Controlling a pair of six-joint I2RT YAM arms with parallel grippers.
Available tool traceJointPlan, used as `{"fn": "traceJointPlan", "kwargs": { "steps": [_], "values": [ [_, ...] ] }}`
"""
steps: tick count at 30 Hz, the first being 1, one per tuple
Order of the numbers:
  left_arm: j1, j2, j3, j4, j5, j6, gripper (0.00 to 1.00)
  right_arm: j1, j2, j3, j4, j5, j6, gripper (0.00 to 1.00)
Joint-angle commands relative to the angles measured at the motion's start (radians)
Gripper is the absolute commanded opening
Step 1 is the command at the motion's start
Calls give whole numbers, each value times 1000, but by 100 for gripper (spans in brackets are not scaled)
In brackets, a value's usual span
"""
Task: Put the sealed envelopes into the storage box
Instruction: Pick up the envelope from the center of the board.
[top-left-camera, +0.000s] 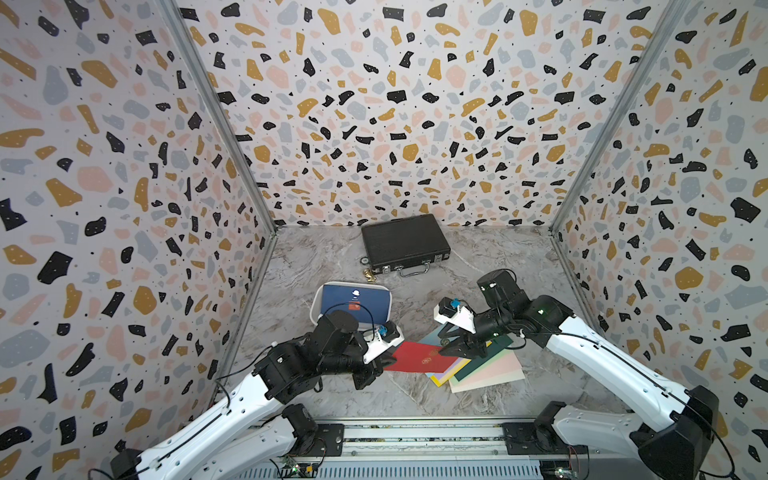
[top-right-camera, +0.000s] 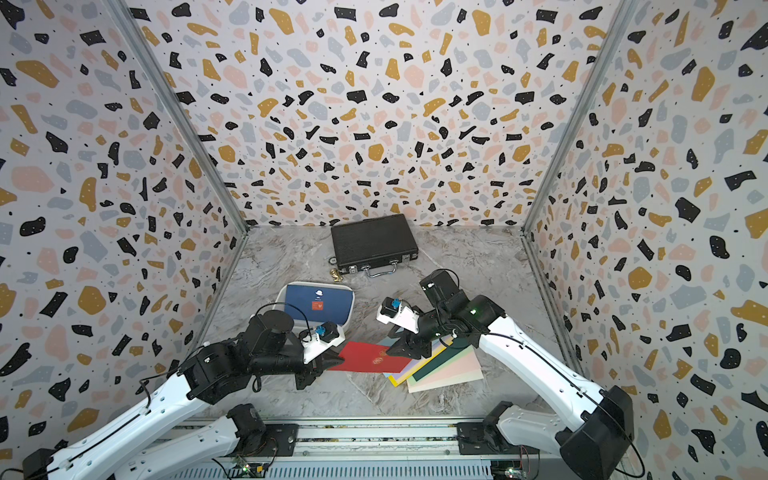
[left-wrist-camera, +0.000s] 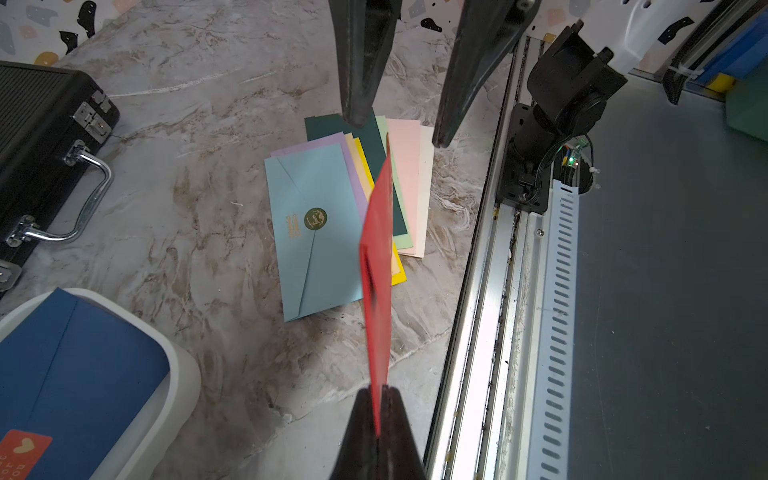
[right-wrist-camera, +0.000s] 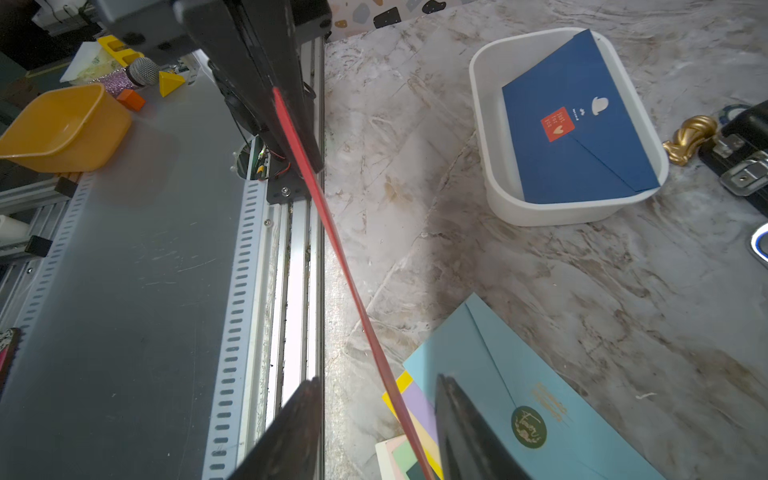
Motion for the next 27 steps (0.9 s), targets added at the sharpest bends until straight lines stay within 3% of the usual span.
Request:
{"fn": "traceJointPlan", "kwargs": {
  "steps": [1, 9, 12, 16, 17, 21, 23, 27],
  "values": [
    [3, -10, -5, 26, 20, 9, 0, 18, 2, -2, -16, -24, -27, 49],
    [5, -20, -11, 28, 1, 4, 0, 45, 31, -13, -11, -2, -34, 44],
    [5, -28, -14, 34, 7, -1, 0, 47, 41, -12, -6, -2, -32, 29],
    [5, -44, -30, 52, -30, -29, 0, 48, 37, -3, 4, 5, -31, 0],
    [6, -50, -32, 53, -67, -50, 12, 48, 38, 6, -3, 14, -32, 0],
    [6, -92, -52, 22, -353, -164, 100, 48, 68, 94, -74, 100, -58, 0],
    [6, -123, -55, -17, -512, -245, 99, 48, 102, 162, -111, 145, -72, 0],
    [4, -197, -21, -153, -908, -546, 99, 48, 228, 352, -197, 202, -106, 0]
  ]
}}
